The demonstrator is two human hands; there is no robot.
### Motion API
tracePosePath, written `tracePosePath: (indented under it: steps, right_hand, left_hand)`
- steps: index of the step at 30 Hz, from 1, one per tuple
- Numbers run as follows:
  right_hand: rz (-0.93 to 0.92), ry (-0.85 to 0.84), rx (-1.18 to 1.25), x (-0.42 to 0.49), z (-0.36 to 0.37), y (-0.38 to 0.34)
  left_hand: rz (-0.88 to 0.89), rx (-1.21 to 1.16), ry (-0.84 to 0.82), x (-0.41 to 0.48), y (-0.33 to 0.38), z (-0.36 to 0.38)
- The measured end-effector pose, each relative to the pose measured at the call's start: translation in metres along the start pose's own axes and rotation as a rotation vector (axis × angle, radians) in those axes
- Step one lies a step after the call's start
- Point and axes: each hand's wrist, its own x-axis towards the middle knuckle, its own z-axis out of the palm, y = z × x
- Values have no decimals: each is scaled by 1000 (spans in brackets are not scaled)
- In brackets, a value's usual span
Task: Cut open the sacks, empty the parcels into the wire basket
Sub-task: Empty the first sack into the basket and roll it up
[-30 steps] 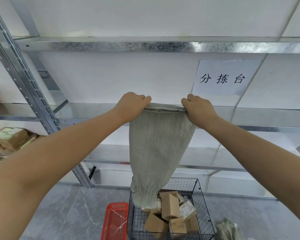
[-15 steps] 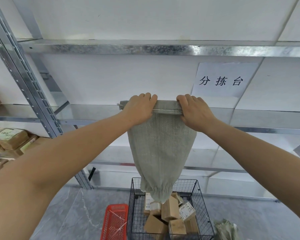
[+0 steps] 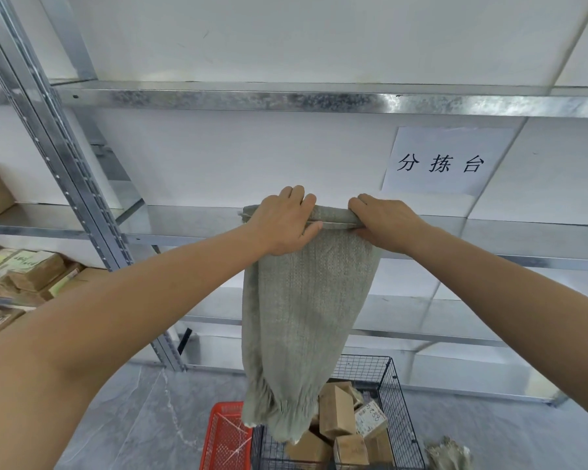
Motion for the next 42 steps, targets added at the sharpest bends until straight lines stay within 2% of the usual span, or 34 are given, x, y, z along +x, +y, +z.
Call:
tracePosePath:
  steps: [4, 8, 11, 15, 17, 19, 22, 26, 28, 31, 34, 37, 39, 40, 42]
  right_hand:
    - [27, -56, -23, 1, -4, 0]
    - [40, -24, -26, 1, -3, -4]
    - [3, -38, 51, 2, 0, -8]
    - [1, -47, 45, 4, -2, -5]
    - [-4, 20, -5, 5, 1, -7]
    - [-70, 163, -37, 6, 6, -8]
    - [-80, 301, -108, 5, 11, -9]
    - [-51, 347, -92, 2, 12, -11]
    - [-47, 370, -75, 2, 14, -9]
    - [-71, 343, -35, 1, 15, -5]
    - [13, 82, 191, -3, -1, -8]
    - [59, -101, 359, 0, -16, -10]
    - [51, -149, 335, 2, -20, -9]
    - [60, -160, 291, 3, -20, -8]
    - [90, -87, 99, 3, -18, -9]
  left_hand:
    - [87, -7, -50, 0, -8, -1]
    - [119, -29, -55, -1, -10, -3]
    - [104, 2, -32, 0, -6, -4]
    - [200, 143, 12, -4, -4, -10]
    - [200, 171, -38, -4, -2, -14]
    - [179, 95, -107, -1, 1, -16]
    - [86, 32, -34, 2, 2, -17]
    - [-3, 85, -26, 8, 4, -9]
    - [-20, 71, -90, 9, 9, -8]
    - [-63, 25, -120, 8, 10, -7]
    - [33, 0, 51, 6, 6, -3]
    - [75, 77, 95, 9, 4, -2]
    - [112, 5, 40, 8, 6, -1]
    - [96, -17, 74, 7, 6, 1]
    - [70, -39, 101, 3, 6, -3]
